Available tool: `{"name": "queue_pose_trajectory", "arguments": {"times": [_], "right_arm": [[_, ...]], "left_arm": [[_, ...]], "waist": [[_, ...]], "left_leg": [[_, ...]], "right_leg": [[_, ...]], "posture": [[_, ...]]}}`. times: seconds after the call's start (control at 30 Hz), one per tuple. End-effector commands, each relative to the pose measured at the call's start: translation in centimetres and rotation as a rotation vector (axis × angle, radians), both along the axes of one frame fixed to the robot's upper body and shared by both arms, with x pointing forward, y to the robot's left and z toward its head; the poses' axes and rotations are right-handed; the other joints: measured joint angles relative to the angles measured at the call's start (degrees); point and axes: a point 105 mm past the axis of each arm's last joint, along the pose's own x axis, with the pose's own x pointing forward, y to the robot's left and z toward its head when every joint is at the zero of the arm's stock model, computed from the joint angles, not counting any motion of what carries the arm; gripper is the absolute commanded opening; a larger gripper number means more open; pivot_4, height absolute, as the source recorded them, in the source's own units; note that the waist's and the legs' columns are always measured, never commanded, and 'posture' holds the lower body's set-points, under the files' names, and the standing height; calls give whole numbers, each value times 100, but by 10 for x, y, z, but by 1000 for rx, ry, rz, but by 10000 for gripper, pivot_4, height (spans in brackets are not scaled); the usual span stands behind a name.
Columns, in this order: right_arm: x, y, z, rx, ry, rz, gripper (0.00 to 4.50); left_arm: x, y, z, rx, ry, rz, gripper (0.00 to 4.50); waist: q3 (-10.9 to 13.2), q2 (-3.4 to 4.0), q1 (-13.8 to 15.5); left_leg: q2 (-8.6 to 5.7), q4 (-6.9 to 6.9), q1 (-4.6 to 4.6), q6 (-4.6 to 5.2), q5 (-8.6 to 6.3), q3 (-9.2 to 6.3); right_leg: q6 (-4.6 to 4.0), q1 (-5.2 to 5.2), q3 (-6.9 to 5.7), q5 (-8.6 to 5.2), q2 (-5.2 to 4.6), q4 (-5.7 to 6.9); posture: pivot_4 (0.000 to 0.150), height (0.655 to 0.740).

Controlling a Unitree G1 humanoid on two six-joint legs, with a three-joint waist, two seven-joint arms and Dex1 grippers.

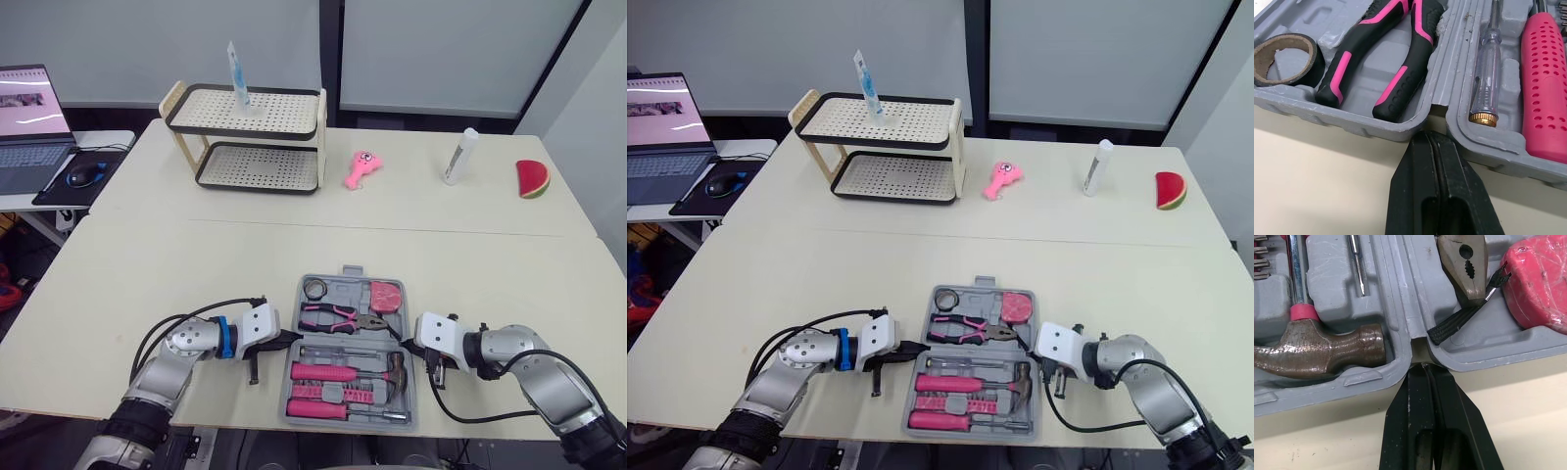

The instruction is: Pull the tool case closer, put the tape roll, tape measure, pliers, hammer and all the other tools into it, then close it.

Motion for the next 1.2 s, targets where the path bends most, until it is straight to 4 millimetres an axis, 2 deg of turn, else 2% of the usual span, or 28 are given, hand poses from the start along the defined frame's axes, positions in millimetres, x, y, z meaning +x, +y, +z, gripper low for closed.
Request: {"name": "queue_pose_trajectory", "arguments": {"times": [0.03, 1.03, 1.2], "right_arm": [[-12, 19, 3, 39, 14, 84, 235], [-13, 20, 1, 35, 27, 88, 235], [-10, 17, 1, 26, 14, 66, 235]], "left_arm": [[-8, -15, 5, -22, -14, -68, 0], [-8, -13, 5, -6, -10, -63, 0], [-6, -7, 5, -3, -11, -38, 0]], "waist": [[0, 0, 0], [0, 0, 0], [0, 0, 0]], "left_leg": [[0, 0, 0, 0, 0, 0], [0, -1, 3, 0, 0, -1], [0, -1, 3, 0, 0, -1]], "right_leg": [[0, 0, 0, 0, 0, 0], [0, 2, -1, 0, 0, 0], [0, 2, -1, 0, 0, 0]], "posture": [[1500, 7350], [1500, 7350], [1500, 7350]]}}
